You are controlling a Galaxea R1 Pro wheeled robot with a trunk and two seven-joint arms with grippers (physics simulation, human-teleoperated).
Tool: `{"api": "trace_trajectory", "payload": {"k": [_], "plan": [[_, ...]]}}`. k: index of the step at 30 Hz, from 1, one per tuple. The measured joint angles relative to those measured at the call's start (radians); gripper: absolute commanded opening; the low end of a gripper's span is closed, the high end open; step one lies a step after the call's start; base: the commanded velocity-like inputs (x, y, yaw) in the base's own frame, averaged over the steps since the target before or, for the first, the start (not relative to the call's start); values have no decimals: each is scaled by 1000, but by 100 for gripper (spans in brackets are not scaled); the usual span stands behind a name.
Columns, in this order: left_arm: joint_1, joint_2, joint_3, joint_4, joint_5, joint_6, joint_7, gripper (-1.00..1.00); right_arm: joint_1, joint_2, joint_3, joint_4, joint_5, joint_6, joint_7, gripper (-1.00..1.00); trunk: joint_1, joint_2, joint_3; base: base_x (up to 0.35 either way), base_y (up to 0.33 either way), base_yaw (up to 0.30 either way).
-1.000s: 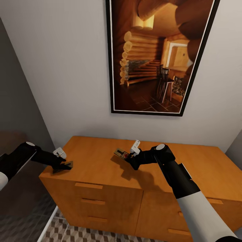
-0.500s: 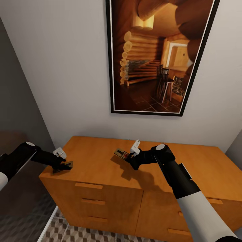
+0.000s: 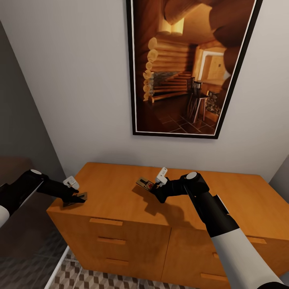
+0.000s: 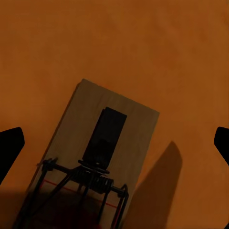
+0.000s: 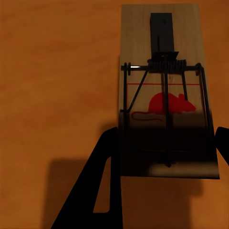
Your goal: Take the four mousetraps from the cabinet in the bathroom and place them on the bathroom floor. Make sure all four end up on the same floor surface, and ensure that at least two of them are either under or directly next to the same bathroom sink.
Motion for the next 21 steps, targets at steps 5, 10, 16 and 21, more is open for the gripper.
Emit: {"api": "trace_trajectory", "payload": {"k": [5, 10, 16, 21], "plan": [[-1, 0, 0, 1, 2, 2, 1, 100, 0, 0, 0, 0, 0, 0, 0, -100, 0, 0, 0, 0, 0, 0], [0, 0, -1, 0, 3, 5, 6, 100, 0, 0, 0, 0, 1, 0, 0, -100, 0, 0, 0, 0, 0, 0], [0, 0, 0, 0, 3, 5, 9, 100, 0, 0, 0, 0, 0, 0, 0, -100, 0, 0, 0, 0, 0, 0], [-1, -1, -1, 0, 2, 5, 9, 100, 0, 0, 0, 0, 1, 0, 0, -100, 0, 0, 0, 0, 0, 0]]}}
